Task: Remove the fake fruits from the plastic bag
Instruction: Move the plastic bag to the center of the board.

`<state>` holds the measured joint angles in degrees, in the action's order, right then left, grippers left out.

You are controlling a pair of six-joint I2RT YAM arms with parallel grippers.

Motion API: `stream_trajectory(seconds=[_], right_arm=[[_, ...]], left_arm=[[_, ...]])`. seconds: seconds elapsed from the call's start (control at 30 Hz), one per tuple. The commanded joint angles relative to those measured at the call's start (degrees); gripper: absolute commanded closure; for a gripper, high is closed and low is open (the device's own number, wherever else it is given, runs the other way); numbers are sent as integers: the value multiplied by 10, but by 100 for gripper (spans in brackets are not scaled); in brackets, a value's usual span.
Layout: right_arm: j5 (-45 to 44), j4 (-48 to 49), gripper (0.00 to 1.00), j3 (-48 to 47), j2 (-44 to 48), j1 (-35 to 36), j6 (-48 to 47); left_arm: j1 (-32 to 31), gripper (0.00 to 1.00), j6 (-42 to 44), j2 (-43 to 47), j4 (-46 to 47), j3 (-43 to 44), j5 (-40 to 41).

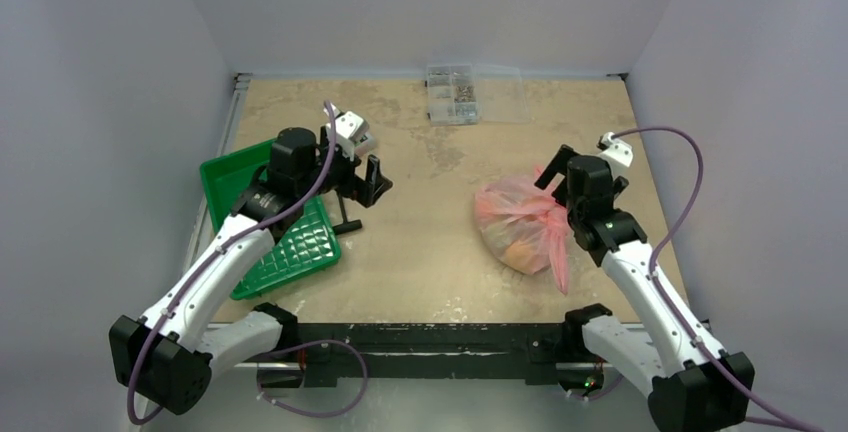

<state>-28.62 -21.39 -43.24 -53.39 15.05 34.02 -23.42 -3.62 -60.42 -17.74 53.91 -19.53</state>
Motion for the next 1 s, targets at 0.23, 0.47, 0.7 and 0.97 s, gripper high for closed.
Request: stream_trajectory(seconds=[0.23, 0.47, 0.7, 0.97], right_arm=[[93, 34, 16, 95, 93, -35, 87], [206, 84, 40, 111, 93, -58, 13], [414, 196, 73, 142, 81, -55, -79], [538, 336, 88, 140, 4, 24, -65]], left_arm=[[-56, 7, 55, -25, -29, 38, 13], [-76, 7, 62, -41, -31, 42, 21], [-85, 8, 46, -66, -20, 55, -9], [-110, 12, 44, -101, -35, 81, -22]])
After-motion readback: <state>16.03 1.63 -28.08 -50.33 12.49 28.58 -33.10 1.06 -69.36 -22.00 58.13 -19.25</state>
